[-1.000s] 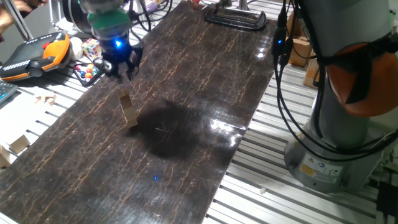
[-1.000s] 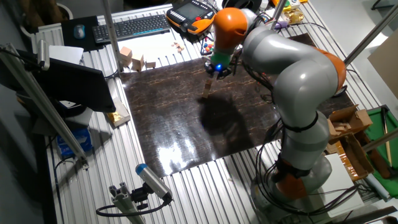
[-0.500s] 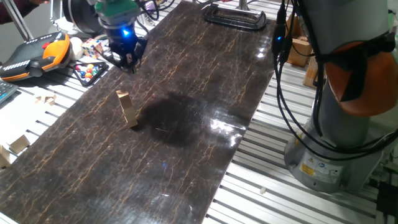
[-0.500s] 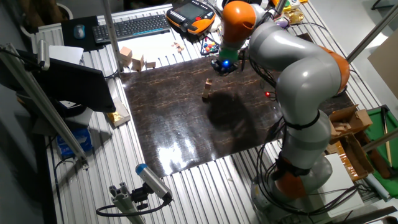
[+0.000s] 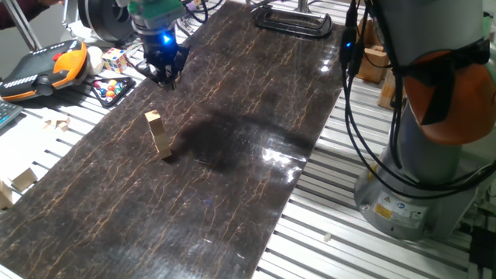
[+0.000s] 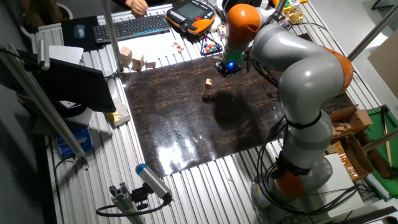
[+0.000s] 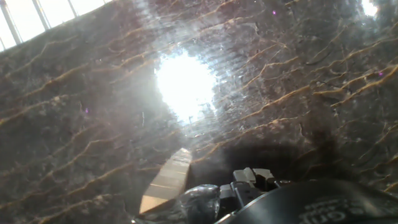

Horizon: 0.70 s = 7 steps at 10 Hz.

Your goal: Stack the blocks in a vertical line of five

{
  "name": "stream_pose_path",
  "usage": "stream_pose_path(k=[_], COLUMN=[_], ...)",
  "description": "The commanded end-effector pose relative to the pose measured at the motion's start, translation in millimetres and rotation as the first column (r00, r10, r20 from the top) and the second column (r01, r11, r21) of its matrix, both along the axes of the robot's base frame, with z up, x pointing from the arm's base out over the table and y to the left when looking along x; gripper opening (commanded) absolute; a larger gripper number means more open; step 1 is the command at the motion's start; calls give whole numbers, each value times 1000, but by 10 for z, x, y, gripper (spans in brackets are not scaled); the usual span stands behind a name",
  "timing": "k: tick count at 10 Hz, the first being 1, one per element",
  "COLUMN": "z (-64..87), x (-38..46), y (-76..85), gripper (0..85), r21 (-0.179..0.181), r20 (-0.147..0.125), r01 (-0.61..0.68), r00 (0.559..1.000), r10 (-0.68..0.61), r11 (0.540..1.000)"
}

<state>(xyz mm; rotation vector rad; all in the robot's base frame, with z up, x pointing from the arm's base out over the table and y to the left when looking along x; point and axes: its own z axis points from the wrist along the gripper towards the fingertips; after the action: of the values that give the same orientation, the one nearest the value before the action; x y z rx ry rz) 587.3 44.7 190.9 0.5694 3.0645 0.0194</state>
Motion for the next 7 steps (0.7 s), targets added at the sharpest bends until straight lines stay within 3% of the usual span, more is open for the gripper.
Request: stream_pose_path(k=[1, 4, 7], z=[17, 10, 16], x=[2, 23, 22], y=[-40, -91, -99], gripper=[10, 10, 7], r21=[1, -7, 8], r20=[-3, -12, -28], r01=[-12, -35, -52], r00=[1000, 999, 998], r10=[12, 35, 52], r11=[1000, 999, 999])
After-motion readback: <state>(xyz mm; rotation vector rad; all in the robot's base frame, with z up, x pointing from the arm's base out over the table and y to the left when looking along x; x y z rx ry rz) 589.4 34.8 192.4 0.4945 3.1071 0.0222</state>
